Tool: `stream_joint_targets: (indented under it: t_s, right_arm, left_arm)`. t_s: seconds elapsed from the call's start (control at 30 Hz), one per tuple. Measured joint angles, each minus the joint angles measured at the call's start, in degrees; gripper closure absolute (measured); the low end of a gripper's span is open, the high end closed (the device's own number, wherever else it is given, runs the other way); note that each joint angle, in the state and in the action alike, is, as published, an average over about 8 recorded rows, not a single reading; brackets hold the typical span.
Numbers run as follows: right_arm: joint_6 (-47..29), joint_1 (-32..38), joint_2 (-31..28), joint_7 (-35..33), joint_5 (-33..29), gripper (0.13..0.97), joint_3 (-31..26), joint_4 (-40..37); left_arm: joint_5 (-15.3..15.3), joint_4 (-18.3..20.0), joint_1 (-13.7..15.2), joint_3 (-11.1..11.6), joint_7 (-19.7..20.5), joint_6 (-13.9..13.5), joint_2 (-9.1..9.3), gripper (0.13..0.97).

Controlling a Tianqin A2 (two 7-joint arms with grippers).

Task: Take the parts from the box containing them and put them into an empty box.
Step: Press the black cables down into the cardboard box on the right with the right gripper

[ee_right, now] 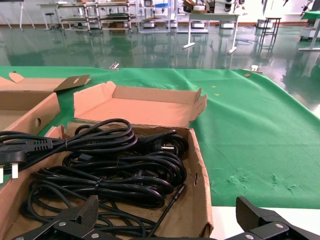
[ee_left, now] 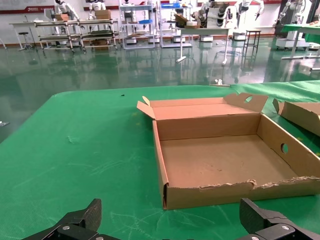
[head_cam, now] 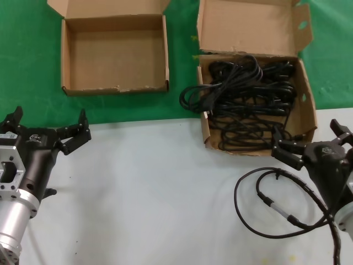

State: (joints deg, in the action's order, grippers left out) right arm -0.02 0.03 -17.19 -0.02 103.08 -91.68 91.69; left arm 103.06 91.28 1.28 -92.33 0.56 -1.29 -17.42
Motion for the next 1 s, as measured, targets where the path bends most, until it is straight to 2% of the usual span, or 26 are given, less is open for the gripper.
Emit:
stream_joint_targets:
  t_s: [1.0]
  right_arm:
    - [0.0, 0.0, 0.0, 0.0, 0.0, 0.129, 0.0, 0.0]
  left_arm:
    - [0.0, 0.0, 0.0, 0.0, 0.0, 0.0, 0.0, 0.138]
